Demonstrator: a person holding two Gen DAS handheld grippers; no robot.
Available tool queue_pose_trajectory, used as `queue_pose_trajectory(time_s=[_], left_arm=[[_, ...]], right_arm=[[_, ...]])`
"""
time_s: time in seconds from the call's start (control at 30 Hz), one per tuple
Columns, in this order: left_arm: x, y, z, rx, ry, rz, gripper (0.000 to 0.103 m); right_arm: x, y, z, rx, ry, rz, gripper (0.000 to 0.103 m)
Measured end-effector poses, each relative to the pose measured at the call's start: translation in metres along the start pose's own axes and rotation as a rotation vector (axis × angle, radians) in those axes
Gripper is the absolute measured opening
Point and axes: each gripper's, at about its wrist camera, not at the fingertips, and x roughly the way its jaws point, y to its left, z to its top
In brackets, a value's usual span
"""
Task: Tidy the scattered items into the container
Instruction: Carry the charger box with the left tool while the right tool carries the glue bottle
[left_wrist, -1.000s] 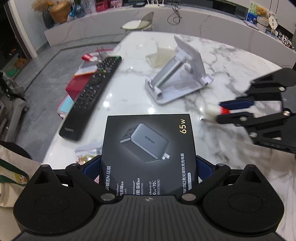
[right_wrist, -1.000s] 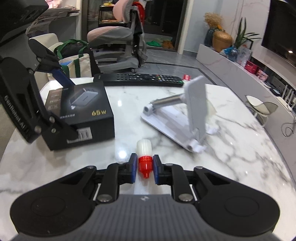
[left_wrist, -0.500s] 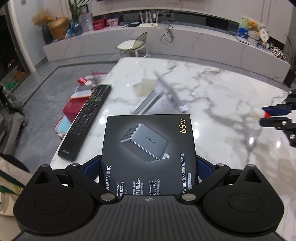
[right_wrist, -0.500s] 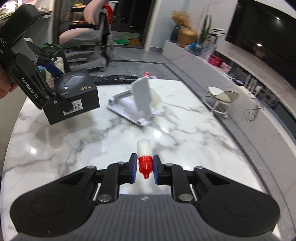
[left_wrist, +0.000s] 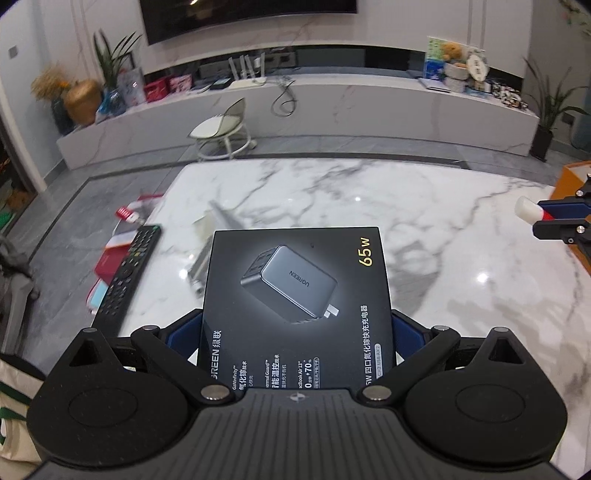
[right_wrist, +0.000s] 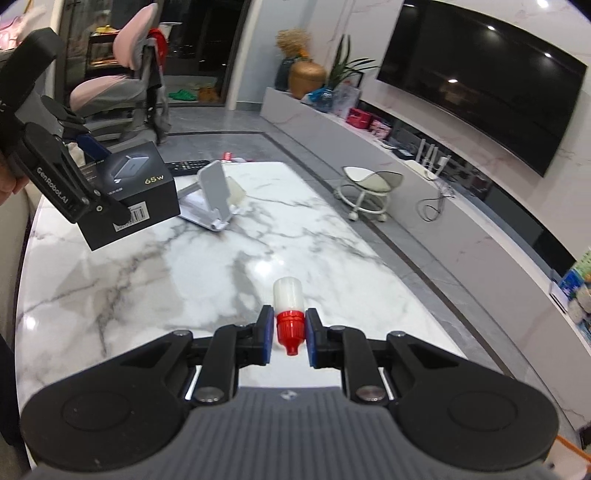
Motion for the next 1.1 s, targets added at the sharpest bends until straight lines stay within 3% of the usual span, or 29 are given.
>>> queue_pose_trajectory(time_s=[0.53,0.73,1.1], left_arm=[[-0.039,-0.082,0.024,0.104,-0.086,-0.047,0.103],[-0.047,-0.114,0.037,0.155,-0.118,-0.089,0.103],[-0.054,-0.214,0.076,0.281,-0.200,-0.213,0.103]], right_arm=[[-0.070,-0.025,-0.031,0.072,-0.051,-0.084,0.019],[-0.096,-0.042,-0.046,0.159,-0.079,-0.132,0.019],[-0.161,-0.097,-0.083,0.334,-0.145,-0.262,0.019]])
